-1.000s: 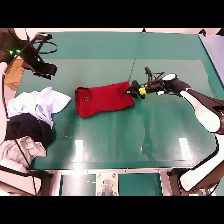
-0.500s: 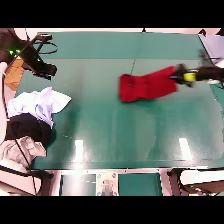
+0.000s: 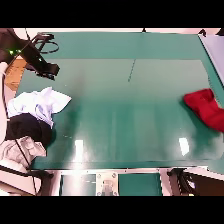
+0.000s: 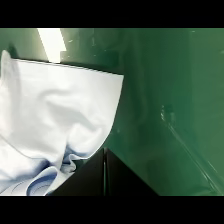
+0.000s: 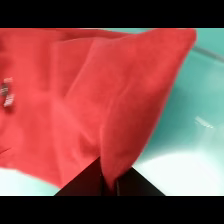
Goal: Fold the shirts.
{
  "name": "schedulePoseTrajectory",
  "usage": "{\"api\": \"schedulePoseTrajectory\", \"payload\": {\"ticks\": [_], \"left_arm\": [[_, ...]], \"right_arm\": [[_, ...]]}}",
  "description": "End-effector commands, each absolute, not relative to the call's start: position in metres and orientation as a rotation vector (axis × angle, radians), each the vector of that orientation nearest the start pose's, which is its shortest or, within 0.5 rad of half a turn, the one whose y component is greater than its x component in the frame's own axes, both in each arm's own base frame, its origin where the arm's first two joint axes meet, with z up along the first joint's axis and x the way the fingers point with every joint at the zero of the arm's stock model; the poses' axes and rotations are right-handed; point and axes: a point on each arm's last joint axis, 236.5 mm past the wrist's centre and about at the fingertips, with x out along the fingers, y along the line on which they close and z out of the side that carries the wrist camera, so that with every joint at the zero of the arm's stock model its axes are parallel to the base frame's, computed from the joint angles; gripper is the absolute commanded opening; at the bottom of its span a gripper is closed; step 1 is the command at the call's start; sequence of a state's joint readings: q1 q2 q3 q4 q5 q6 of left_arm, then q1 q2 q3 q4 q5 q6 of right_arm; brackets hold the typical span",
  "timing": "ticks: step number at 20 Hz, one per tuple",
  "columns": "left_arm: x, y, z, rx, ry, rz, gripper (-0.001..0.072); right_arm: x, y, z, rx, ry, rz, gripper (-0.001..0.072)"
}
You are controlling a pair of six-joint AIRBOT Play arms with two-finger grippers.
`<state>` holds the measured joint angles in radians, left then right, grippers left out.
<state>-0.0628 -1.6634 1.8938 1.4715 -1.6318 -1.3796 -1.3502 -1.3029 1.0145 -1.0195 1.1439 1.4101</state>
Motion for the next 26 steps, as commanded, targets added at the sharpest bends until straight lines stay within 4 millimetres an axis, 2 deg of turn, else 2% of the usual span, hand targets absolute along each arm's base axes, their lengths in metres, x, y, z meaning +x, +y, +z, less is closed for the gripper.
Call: {"api": "schedulePoseTrajectory", "payload": {"ticks": [1, 3, 5, 7, 9, 10, 12, 13, 14, 15, 16, 17, 18, 19, 20, 21, 23, 24, 26], "left_arm": [[0.444, -0.061, 0.075, 0.111, 1.378, -0.307, 0.0022], [0.444, -0.061, 0.075, 0.112, 1.378, -0.307, 0.0022], [0.444, -0.061, 0.075, 0.111, 1.378, -0.308, 0.0022], [0.446, -0.061, 0.076, 0.111, 1.369, -0.306, 0.0022], [0.449, -0.061, 0.076, 0.111, 1.357, -0.305, 0.0022], [0.451, -0.061, 0.077, 0.111, 1.349, -0.304, 0.0023], [0.456, -0.061, 0.078, 0.112, 1.327, -0.299, 0.0022], [0.460, -0.061, 0.079, 0.114, 1.310, -0.294, 0.0022], [0.465, -0.061, 0.080, 0.113, 1.289, -0.291, 0.0022], [0.470, -0.061, 0.081, 0.112, 1.268, -0.288, 0.0022], [0.471, -0.061, 0.082, 0.111, 1.261, -0.287, 0.0022], [0.470, -0.061, 0.082, 0.107, 1.267, -0.284, 0.0021], [0.466, -0.061, 0.082, 0.094, 1.284, -0.277, 0.0021], [0.461, -0.062, 0.082, 0.077, 1.301, -0.269, 0.0021], [0.452, -0.063, 0.081, 0.061, 1.333, -0.266, 0.0021], [0.437, -0.064, 0.077, 0.062, 1.376, -0.272, 0.0021], [0.406, -0.067, 0.063, 0.064, 1.434, -0.283, 0.0021], [0.389, -0.070, 0.056, 0.054, 1.445, -0.288, 0.0021], [0.348, -0.073, 0.045, 0.014, 1.455, -0.278, 0.0021]], "right_arm": [[0.104, -0.320, -0.057, 1.319, 0.791, -0.909, 0.0014], [0.082, -0.311, -0.076, 1.325, 0.841, -0.963, 0.0014], [0.076, -0.304, -0.088, 1.328, 0.865, -0.985, 0.0014], [0.077, -0.302, -0.090, 1.331, 0.869, -0.981, 0.0023], [0.076, -0.295, -0.088, 1.343, 0.902, -0.957, 0.0306], [0.069, -0.292, -0.083, 1.345, 0.945, -0.961, 0.0304], [0.029, -0.288, -0.063, 1.406, 1.088, -1.122, 0.0293], [0.010, -0.289, -0.045, 1.424, 1.141, -1.220, 0.0248], [0.010, -0.296, -0.026, 1.391, 1.150, -1.233, 0.0187], [0.024, -0.307, -0.006, 1.337, 1.111, -1.221, 0.0167], [0.050, -0.318, 0.014, 1.272, 1.038, -1.185, 0.0143], [0.092, -0.328, 0.037, 1.195, 0.938, -1.109, 0.0109], [0.140, -0.330, 0.060, 1.112, 0.857, -0.996, 0.0018], [0.192, -0.321, 0.083, 1.027, 0.796, -0.865, 0.0017], [0.235, -0.303, 0.100, 0.945, 0.781, -0.747, 0.0016], [0.272, -0.273, 0.109, 0.861, 0.805, -0.634, 0.0016], [0.321, -0.204, 0.112, 0.718, 0.892, -0.431, 0.0015], [0.335, -0.164, 0.108, 0.671, 0.933, -0.337, 0.0015], [0.342, -0.089, 0.089, 0.611, 1.015, -0.186, 0.0015]]}}
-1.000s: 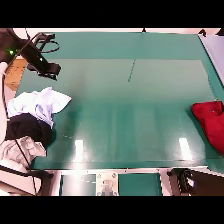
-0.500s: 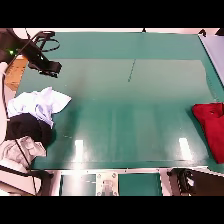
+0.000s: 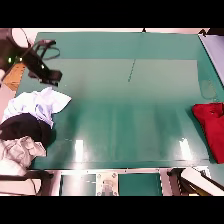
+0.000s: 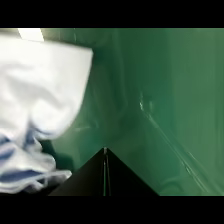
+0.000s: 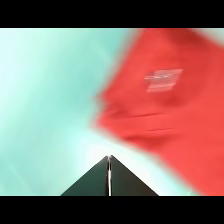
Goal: Fold the shirts.
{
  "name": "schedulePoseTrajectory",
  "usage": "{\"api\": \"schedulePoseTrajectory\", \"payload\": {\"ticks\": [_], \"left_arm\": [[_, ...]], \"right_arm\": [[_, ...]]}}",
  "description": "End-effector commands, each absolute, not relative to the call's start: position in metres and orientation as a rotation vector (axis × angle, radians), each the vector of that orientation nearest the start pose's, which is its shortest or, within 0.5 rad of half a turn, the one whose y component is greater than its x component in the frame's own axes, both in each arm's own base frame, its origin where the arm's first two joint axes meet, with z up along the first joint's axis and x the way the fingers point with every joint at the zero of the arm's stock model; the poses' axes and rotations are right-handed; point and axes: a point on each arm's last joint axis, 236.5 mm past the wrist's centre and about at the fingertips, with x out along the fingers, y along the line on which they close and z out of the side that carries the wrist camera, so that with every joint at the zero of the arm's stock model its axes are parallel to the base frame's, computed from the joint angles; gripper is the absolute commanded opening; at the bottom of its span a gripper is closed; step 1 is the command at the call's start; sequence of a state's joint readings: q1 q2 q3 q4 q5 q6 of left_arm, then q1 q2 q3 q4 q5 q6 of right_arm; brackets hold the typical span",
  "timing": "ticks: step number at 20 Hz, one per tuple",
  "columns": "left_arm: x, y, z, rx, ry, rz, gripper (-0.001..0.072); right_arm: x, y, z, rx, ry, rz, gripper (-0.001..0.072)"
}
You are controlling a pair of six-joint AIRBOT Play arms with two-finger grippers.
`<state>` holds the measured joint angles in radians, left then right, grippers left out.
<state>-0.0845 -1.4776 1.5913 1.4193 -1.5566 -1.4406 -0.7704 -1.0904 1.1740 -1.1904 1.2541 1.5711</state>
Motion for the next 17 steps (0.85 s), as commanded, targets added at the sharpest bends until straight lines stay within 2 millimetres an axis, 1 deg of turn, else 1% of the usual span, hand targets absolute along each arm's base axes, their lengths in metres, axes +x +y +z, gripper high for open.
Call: {"api": "schedulePoseTrajectory", "payload": {"ticks": [1, 2, 3, 4, 5, 6, 7, 9, 11, 13, 17], "left_arm": [[0.328, -0.074, 0.040, -0.011, 1.456, -0.271, 0.0021], [0.308, -0.073, 0.037, -0.030, 1.448, -0.263, 0.0021], [0.291, -0.072, 0.035, -0.045, 1.443, -0.248, 0.0021], [0.274, -0.070, 0.034, -0.059, 1.438, -0.236, 0.0021], [0.261, -0.069, 0.035, -0.071, 1.430, -0.226, 0.0021], [0.252, -0.068, 0.037, -0.075, 1.412, -0.223, 0.0021], [0.248, -0.067, 0.039, -0.074, 1.394, -0.223, 0.0022], [0.245, -0.067, 0.044, -0.073, 1.380, -0.226, 0.0022], [0.247, -0.067, 0.044, -0.073, 1.372, -0.226, 0.0022], [0.250, -0.067, 0.045, -0.074, 1.361, -0.225, 0.0022], [0.249, -0.067, 0.045, -0.078, 1.363, -0.222, 0.0022]], "right_arm": [[0.337, -0.049, 0.073, 0.576, 1.062, -0.108, 0.0015], [0.326, -0.015, 0.056, 0.557, 1.112, -0.047, 0.0015], [0.311, 0.018, 0.038, 0.527, 1.168, 0.017, 0.0015], [0.297, 0.044, 0.022, 0.510, 1.213, 0.061, 0.0015], [0.286, 0.065, 0.009, 0.491, 1.244, 0.100, 0.0015], [0.280, 0.081, 0.002, 0.469, 1.250, 0.134, 0.0016], [0.279, 0.095, 0.000, 0.447, 1.250, 0.168, 0.0016], [0.277, 0.114, 0.002, 0.406, 1.238, 0.227, 0.0016], [0.270, 0.127, 0.001, 0.377, 1.255, 0.266, 0.0016], [0.268, 0.132, 0.001, 0.365, 1.259, 0.283, 0.0016], [0.268, 0.133, 0.001, 0.363, 1.260, 0.284, 0.0016]]}}
